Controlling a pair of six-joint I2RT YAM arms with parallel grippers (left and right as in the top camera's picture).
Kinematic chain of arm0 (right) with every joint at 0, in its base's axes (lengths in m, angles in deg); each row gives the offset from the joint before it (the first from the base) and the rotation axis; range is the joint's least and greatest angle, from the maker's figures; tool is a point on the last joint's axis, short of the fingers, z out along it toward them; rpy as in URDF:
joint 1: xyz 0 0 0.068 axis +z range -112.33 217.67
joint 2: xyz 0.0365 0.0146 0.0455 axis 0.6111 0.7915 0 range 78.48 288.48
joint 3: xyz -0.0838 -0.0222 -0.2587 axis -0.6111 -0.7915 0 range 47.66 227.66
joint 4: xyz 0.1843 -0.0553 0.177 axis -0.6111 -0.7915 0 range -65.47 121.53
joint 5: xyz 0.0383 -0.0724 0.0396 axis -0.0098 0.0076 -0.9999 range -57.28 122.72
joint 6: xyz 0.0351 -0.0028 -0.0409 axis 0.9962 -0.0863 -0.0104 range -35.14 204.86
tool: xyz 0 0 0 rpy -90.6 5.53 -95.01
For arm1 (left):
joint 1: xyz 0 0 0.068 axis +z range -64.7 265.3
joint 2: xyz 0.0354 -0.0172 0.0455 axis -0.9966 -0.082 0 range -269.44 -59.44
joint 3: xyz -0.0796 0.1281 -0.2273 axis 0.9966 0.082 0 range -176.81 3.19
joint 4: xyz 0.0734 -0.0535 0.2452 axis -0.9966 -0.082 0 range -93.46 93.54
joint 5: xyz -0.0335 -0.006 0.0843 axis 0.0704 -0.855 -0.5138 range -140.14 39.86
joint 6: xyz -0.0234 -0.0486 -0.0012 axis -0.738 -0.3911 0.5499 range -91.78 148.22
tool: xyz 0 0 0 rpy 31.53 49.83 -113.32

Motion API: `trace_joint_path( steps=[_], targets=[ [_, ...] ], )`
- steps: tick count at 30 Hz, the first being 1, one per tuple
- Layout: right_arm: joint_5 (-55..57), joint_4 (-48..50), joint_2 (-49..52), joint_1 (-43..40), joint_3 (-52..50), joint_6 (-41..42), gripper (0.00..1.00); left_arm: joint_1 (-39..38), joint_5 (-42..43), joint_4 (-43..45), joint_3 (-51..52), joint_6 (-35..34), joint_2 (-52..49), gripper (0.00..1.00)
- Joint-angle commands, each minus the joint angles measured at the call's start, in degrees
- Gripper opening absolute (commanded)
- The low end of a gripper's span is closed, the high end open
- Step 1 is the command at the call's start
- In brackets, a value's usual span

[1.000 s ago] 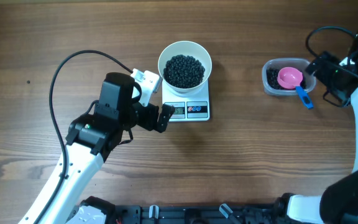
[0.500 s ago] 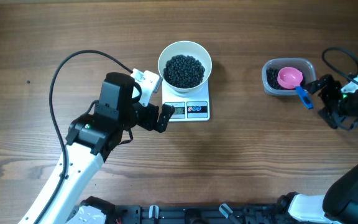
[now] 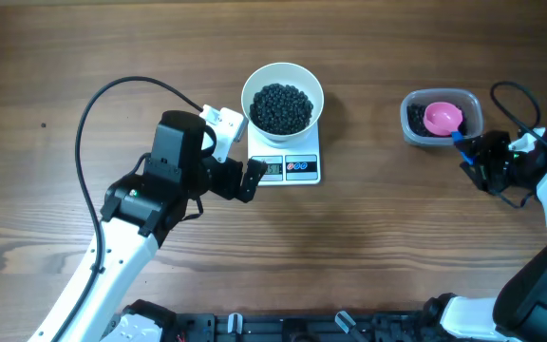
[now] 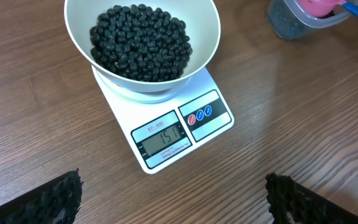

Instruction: Scoop item into bowl and weigh 150g on scale

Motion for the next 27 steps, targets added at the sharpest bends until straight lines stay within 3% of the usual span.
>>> trace_joint_path(
  steps=[1,8,12,13,21,27],
  targets=[
    [-1.03,0.17,0.48,0.17,-0.37,1.84,0.43,-0.22,-0.35,0.17,-0.72,1.14,-0.15,1.00],
    [-11.28,1.90,0.07,0.17,-0.09,3.32,0.30,-0.22,-0.33,0.17,-0.72,1.11,-0.15,1.00],
    [-11.43,2.62,-2.40,0.17,0.09,4.72,0.23,-0.22,-0.33,0.20,-0.72,1.11,-0.15,1.00],
    [-11.34,3.85,-3.69,0.17,0.09,4.79,0.17,-0.22,-0.33,0.17,-0.72,1.11,-0.15,1.00],
    [-8.46,6.43,-9.77,0.17,0.09,7.78,0.05,-0.22,-0.33,0.17,-0.72,1.14,-0.15,1.00],
    [-16.59,9.75,-9.84,0.17,0.09,7.80,0.04,-0.22,-0.33,0.17,-0.72,1.11,-0.15,1.00]
  ],
)
